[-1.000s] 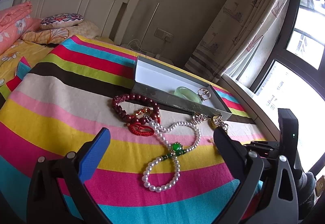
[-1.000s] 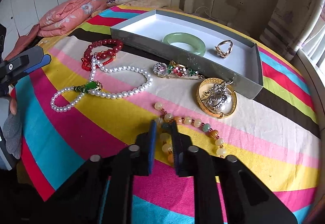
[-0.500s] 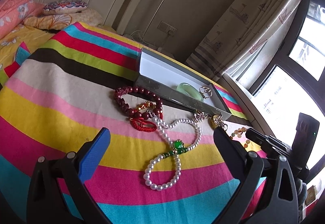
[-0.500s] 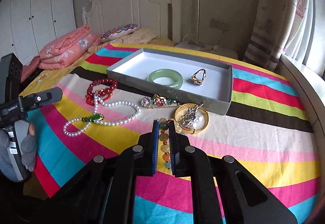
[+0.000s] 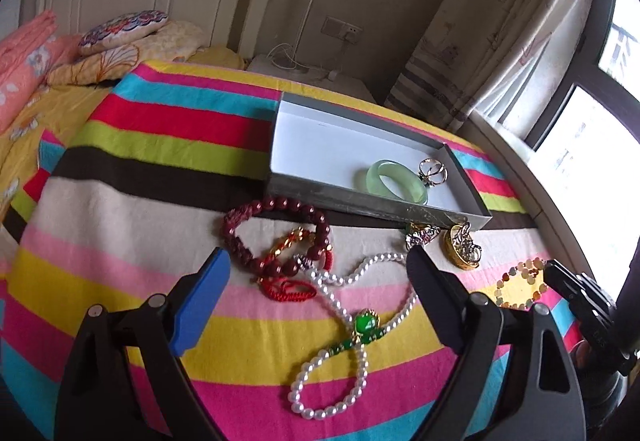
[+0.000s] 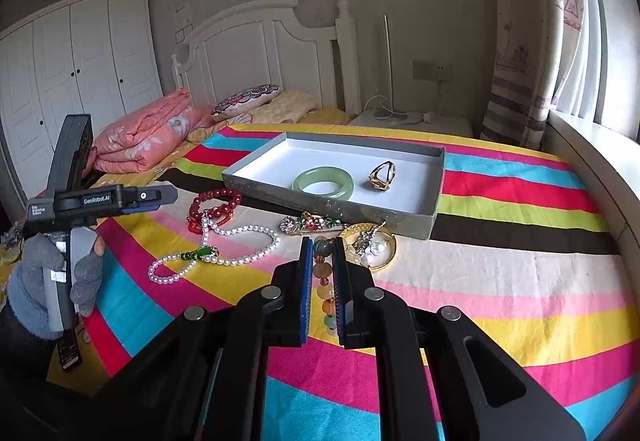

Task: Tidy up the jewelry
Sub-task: 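Grasp the dark red bead bracelet with the left gripper while the right gripper holds its bracelet, then carry both bracelets into the tray and open both grippers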

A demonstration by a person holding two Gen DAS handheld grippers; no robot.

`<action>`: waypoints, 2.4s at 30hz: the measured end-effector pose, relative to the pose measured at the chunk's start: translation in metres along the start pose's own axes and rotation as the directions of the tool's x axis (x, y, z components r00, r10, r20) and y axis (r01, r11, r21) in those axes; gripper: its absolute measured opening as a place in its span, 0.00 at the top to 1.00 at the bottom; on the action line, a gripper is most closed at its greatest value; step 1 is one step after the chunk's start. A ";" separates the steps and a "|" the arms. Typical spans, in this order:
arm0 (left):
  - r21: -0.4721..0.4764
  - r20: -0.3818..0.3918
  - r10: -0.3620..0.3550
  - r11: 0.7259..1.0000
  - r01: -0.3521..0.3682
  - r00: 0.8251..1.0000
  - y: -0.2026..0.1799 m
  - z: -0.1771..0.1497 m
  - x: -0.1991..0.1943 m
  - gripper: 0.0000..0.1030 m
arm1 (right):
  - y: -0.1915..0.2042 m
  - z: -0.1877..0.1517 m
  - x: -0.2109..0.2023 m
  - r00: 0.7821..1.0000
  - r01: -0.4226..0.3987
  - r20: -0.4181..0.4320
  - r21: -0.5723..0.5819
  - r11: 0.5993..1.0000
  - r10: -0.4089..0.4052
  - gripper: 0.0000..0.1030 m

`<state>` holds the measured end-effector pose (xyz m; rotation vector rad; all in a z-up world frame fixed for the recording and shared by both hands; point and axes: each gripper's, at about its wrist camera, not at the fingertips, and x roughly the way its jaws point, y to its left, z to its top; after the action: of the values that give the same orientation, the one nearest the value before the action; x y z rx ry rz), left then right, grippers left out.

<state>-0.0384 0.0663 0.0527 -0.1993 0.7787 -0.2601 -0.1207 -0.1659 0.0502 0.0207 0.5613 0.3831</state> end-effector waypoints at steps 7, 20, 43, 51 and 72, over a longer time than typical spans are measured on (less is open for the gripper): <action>0.123 -0.168 0.045 0.992 -0.024 0.985 -0.024 0.029 0.064 0.49 | -0.006 -0.006 -0.004 1.000 -0.014 0.006 0.013 1.000 0.014 0.91; 0.256 -0.233 0.143 0.963 -0.081 0.962 -0.032 0.028 0.101 0.89 | -0.019 -0.012 -0.008 0.999 -0.026 0.020 0.051 0.998 0.025 0.91; 0.150 0.032 -0.039 0.988 0.034 0.999 -0.028 0.071 -0.033 0.89 | -0.005 -0.006 -0.011 0.998 -0.047 0.041 0.016 0.999 0.046 0.91; 0.148 0.023 -0.051 0.988 0.047 0.998 -0.036 0.079 -0.021 0.89 | 0.002 0.017 -0.009 0.997 -0.032 0.074 -0.040 0.999 0.035 0.91; 0.068 0.073 0.109 0.991 -0.114 0.991 -0.028 0.143 0.061 0.89 | -0.010 0.123 0.131 0.999 -0.023 -0.048 -0.061 0.998 0.020 0.91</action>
<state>0.1008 0.0326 0.1195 -0.0954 0.7077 -0.1740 0.0491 -0.1174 0.0857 -0.0419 0.5959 0.4228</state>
